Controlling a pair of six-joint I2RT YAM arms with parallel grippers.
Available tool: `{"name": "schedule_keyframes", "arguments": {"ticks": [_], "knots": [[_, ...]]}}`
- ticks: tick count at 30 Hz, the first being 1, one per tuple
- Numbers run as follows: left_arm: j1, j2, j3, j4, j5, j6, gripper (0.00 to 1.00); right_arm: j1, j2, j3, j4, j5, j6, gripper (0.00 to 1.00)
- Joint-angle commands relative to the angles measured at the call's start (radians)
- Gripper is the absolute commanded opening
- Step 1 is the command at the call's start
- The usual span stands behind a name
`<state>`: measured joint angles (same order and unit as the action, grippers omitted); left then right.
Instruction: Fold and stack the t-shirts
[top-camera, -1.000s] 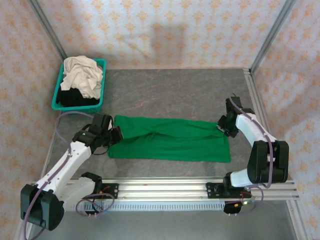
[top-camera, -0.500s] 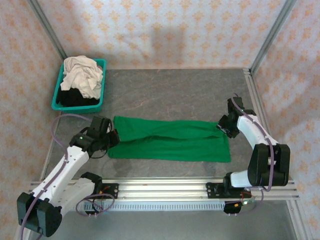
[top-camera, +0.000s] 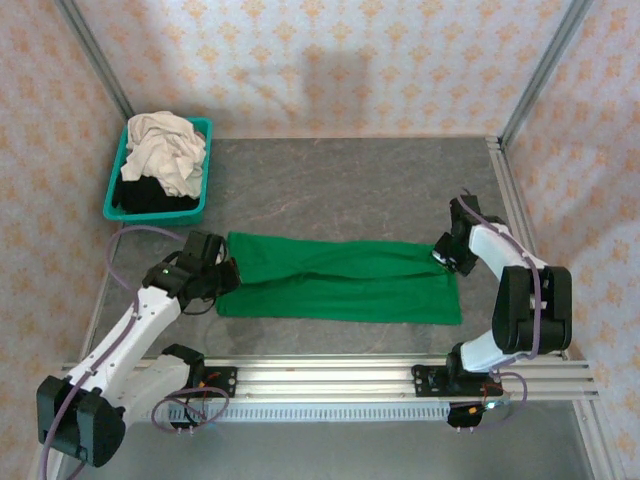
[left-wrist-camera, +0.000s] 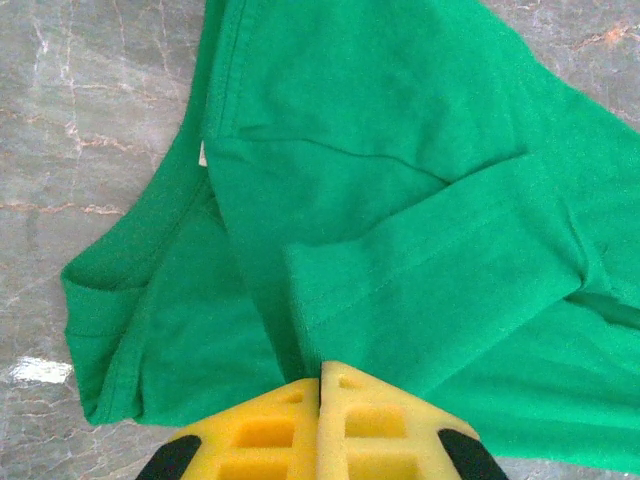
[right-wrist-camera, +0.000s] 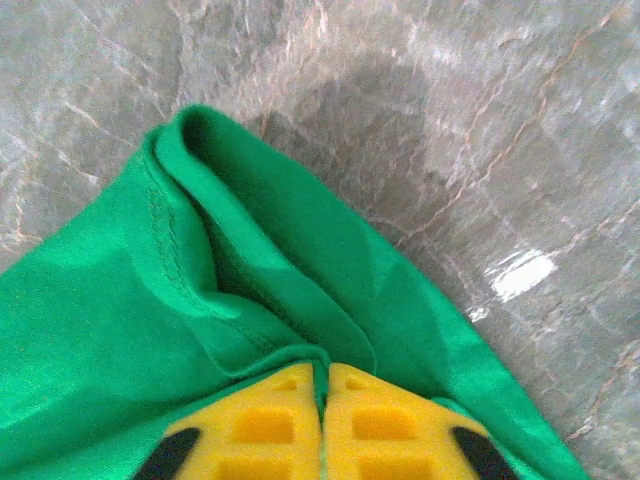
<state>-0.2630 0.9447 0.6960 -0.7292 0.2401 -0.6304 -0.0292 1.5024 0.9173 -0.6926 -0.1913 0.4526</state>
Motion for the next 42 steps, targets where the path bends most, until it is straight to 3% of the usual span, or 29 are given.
{"name": "schedule_keyframes", "arguments": {"ticks": [1, 9, 12, 15, 18, 22, 28, 36, 42], "knots": [[-0.006, 0.056, 0.110, 0.010, -0.058, 0.024, 0.00, -0.005, 0.019, 0.110, -0.030, 0.080, -0.013, 0.00], [0.017, 0.365, 0.536, -0.066, -0.129, 0.171, 0.00, -0.018, 0.184, 0.437, -0.113, 0.118, -0.117, 0.00], [0.031, 0.388, 0.583, -0.093, -0.137, 0.190, 0.00, -0.018, 0.201, 0.477, -0.137, 0.109, -0.138, 0.00], [0.040, 0.344, 0.517, -0.082, -0.146, 0.190, 0.00, -0.011, 0.148, 0.401, -0.073, 0.080, -0.174, 0.00], [0.044, 0.280, 0.423, -0.098, -0.149, 0.184, 0.00, -0.012, 0.098, 0.354, -0.116, 0.149, -0.178, 0.00], [0.045, 0.184, 0.291, -0.092, -0.128, 0.157, 0.00, -0.015, 0.005, 0.203, -0.049, 0.067, -0.157, 0.00], [0.044, 0.086, 0.140, -0.094, -0.092, 0.107, 0.00, -0.015, -0.014, 0.089, -0.033, 0.001, -0.134, 0.00], [0.034, 0.039, -0.010, -0.025, -0.017, 0.036, 0.00, -0.017, -0.054, 0.006, -0.047, 0.035, -0.139, 0.00], [0.025, 0.012, -0.037, -0.031, -0.027, 0.007, 0.00, -0.016, -0.057, 0.000, -0.082, 0.047, -0.133, 0.03]]}}
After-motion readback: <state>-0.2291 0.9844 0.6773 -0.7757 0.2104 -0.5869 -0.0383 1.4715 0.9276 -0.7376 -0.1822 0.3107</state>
